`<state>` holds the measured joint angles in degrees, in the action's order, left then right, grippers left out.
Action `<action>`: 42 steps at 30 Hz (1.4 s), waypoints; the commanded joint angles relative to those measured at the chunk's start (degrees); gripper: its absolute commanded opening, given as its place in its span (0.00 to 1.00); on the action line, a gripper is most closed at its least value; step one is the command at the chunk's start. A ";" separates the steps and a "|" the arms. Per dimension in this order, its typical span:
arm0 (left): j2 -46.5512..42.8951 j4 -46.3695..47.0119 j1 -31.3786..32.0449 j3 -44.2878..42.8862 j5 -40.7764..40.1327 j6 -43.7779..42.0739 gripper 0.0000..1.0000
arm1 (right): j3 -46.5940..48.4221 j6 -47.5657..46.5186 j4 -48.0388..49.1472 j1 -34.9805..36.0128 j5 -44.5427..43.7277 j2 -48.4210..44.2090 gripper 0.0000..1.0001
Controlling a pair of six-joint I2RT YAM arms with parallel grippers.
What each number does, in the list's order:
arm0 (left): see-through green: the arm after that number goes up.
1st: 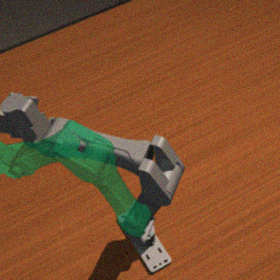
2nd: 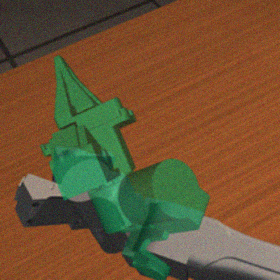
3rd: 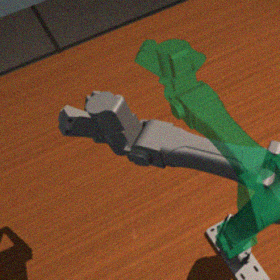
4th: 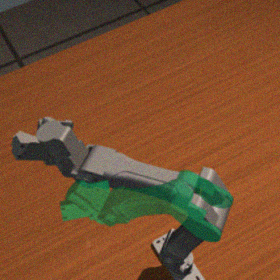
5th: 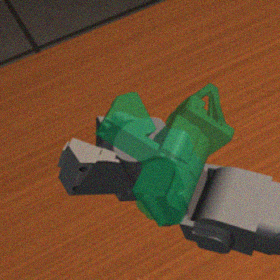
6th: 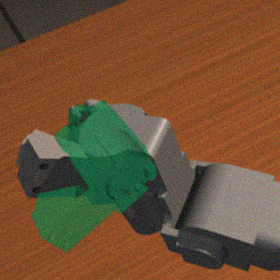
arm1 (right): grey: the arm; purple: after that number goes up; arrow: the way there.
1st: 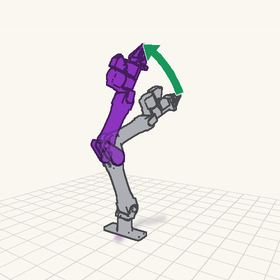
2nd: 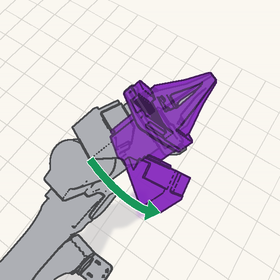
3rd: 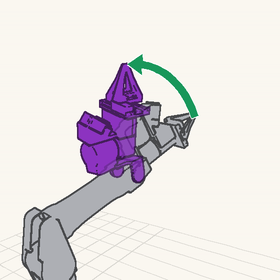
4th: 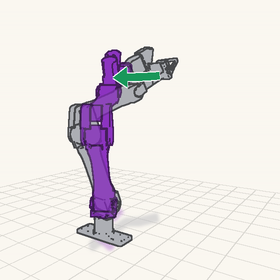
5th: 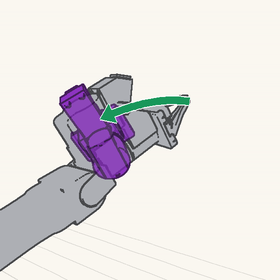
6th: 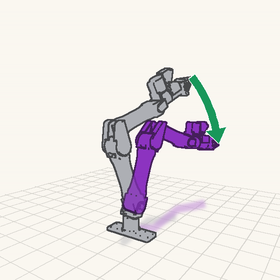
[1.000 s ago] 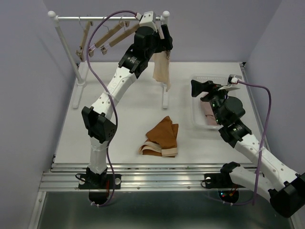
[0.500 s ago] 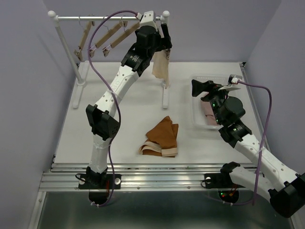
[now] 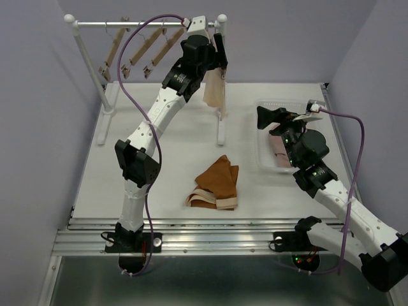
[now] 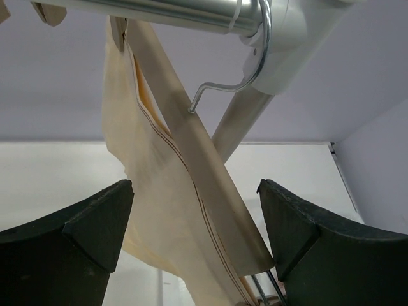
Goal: Remove the underwear clipped to the hanger
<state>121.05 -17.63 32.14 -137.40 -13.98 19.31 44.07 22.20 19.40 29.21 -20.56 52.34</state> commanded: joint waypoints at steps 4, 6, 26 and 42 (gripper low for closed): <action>-1.17 0.23 -0.85 -2.61 -0.61 -1.64 0.68 | 0.05 -0.93 0.91 -0.21 -0.01 -0.74 1.00; -1.52 0.23 -0.94 -2.26 -0.52 -2.08 0.59 | 0.13 -0.93 0.99 -0.21 0.34 -0.57 1.00; -7.23 5.93 -0.94 3.80 -1.04 -12.36 0.00 | 0.40 -0.84 0.64 -0.21 2.62 -0.83 1.00; -14.09 9.54 0.55 9.51 -8.79 -18.17 0.00 | 1.10 -1.36 0.64 -0.21 4.21 -0.04 1.00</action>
<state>112.20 -13.39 32.27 -129.69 -20.21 3.05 44.10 22.02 18.90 29.21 -16.64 52.60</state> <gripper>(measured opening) 0.193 0.998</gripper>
